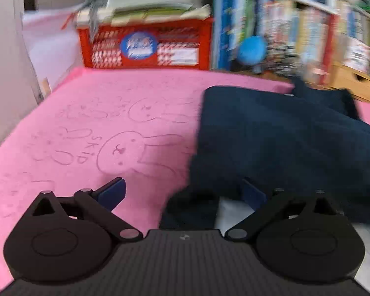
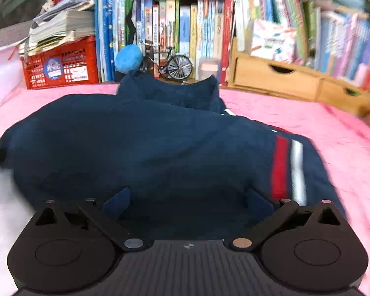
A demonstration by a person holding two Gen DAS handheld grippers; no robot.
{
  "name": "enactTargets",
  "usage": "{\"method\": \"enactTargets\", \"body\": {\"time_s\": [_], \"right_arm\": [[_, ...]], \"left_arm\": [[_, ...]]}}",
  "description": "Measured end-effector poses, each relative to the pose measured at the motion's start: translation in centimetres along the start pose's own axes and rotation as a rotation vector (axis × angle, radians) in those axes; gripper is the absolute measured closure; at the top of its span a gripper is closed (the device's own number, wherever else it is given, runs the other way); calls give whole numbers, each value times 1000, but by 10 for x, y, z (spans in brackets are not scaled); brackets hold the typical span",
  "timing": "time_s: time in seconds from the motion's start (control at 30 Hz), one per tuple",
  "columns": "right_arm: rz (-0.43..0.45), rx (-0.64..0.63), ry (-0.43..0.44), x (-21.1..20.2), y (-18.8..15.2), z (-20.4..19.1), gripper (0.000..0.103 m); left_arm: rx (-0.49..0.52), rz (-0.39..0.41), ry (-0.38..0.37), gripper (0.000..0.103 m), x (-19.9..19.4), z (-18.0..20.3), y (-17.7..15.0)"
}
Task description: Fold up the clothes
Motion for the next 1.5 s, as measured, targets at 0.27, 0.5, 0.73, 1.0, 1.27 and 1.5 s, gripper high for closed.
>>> {"method": "enactTargets", "body": {"time_s": [0.27, 0.5, 0.73, 1.0, 1.27, 1.5], "right_arm": [[91, -13, 66, -143, -101, -43, 0], [-73, 36, 27, -184, -167, -45, 0], [-70, 49, 6, -207, -180, -42, 0], [-169, 67, 0, -198, -211, -35, 0], [-173, 92, -3, -197, -216, -31, 0], [-180, 143, 11, -192, -222, -24, 0]], "left_arm": [[149, -21, -73, 0, -107, 54, -91], [209, -109, -76, 0, -162, 49, -161], [209, -99, -77, 0, -182, 43, -172], [179, -131, -79, 0, -177, 38, -181], [168, -148, -85, 0, -173, 38, -185], [159, -181, -88, 0, -164, 38, -193]]}}
Point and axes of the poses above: each gripper's, at about its wrist camera, not at the fingertips, and x roughly the way its jaws point, z to its right, y to its top, the point moved 6 cm from there along x, roughly the way its jaws point, and after that the axes turned 1 degree about x, right-handed, at the moved point
